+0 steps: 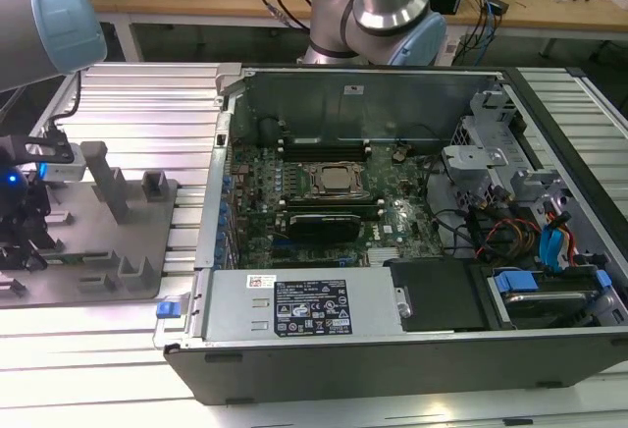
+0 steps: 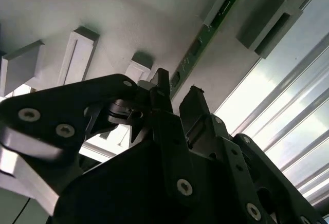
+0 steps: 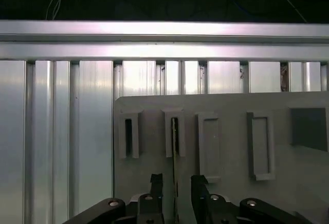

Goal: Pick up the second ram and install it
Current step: 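Pick up the second ram and move it above second insertion slot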

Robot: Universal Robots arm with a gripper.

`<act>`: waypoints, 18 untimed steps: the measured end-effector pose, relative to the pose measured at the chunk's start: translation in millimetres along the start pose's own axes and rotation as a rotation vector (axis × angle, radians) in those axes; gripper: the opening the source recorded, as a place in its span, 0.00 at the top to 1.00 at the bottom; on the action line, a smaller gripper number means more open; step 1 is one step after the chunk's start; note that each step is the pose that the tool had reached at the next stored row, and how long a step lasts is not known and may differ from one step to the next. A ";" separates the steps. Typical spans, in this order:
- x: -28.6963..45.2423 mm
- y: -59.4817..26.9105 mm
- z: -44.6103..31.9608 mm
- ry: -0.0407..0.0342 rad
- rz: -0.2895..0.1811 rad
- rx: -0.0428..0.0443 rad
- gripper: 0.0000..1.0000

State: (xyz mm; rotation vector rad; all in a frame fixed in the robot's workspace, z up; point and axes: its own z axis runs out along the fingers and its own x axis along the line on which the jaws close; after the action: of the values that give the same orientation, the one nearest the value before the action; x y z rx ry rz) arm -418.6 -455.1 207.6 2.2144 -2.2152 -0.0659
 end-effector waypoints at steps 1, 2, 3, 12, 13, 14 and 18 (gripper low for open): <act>0.0 0.0 0.0 -0.0004 0.000 0.0000 0.66; 0.0 0.0 0.0 -0.0005 0.000 0.0000 0.75; 0.0 0.0 0.0 -0.0007 0.000 0.0000 0.77; 0.0 0.0 0.0 -0.0017 0.000 0.0000 0.91; 0.0 0.0 0.0 -0.0018 0.000 0.0000 0.91; 0.0 0.0 0.0 -0.0019 0.000 0.0000 0.91; 0.0 0.1 -1.0 -0.0024 0.000 -0.0001 0.91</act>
State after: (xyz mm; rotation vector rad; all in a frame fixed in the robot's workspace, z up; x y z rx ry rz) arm -418.7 -455.1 208.5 2.2155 -2.2164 -0.0688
